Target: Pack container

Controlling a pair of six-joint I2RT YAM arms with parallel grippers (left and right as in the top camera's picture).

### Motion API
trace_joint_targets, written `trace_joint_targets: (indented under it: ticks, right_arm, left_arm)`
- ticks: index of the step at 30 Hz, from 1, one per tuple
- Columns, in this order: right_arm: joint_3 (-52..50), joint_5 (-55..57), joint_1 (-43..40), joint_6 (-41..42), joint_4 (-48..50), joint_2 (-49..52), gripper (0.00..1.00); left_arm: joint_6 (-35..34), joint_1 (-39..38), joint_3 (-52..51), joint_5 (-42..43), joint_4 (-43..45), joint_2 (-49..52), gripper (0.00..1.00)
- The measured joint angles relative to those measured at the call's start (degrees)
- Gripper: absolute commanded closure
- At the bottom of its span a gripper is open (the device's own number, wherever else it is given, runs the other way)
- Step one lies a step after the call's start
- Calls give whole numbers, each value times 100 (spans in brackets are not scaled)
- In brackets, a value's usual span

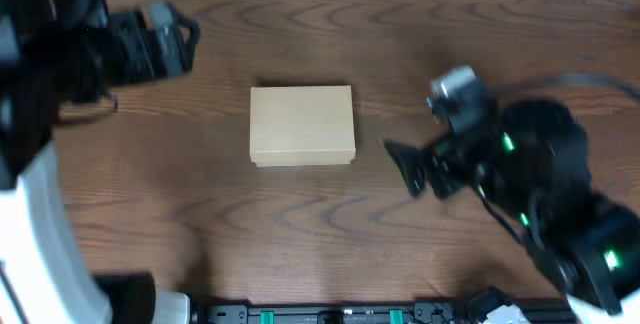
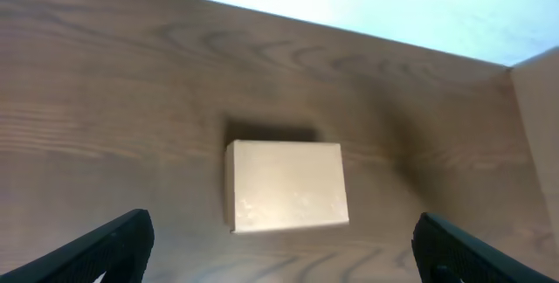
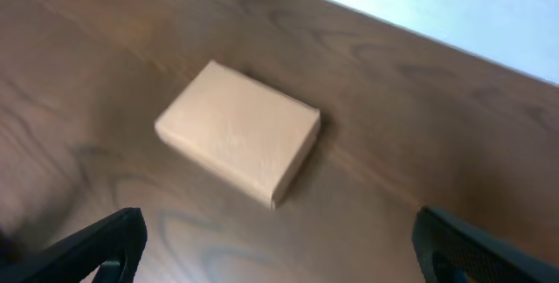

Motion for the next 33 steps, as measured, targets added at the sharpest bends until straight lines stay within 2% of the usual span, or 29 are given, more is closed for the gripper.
trace_joint_targets:
  ticks: [6,11,16,26,33]
  right_arm:
    - [-1021,4,-20,-35,-22,-1432,1]
    - [-1543,7,-28,-31,-59,-2706,1]
    - [-2103,4,-31,0,-83,-3526,1]
    - [-2780,2,-31,188,-197,-4177,1]
    - [-2796,4,-31,251,-240,-4181,1]
  left_arm:
    - [7,-415,-1620,-446,2,-1333,5]
    - [-15,-435,-3112,-614,31,-2529,5]
    - [-15,-439,-4301,-651,256,-3816,5]
    - [-31,-439,-6039,-647,437,-5685,5]
    - [-146,-439,-6470,-647,533,-6369,5]
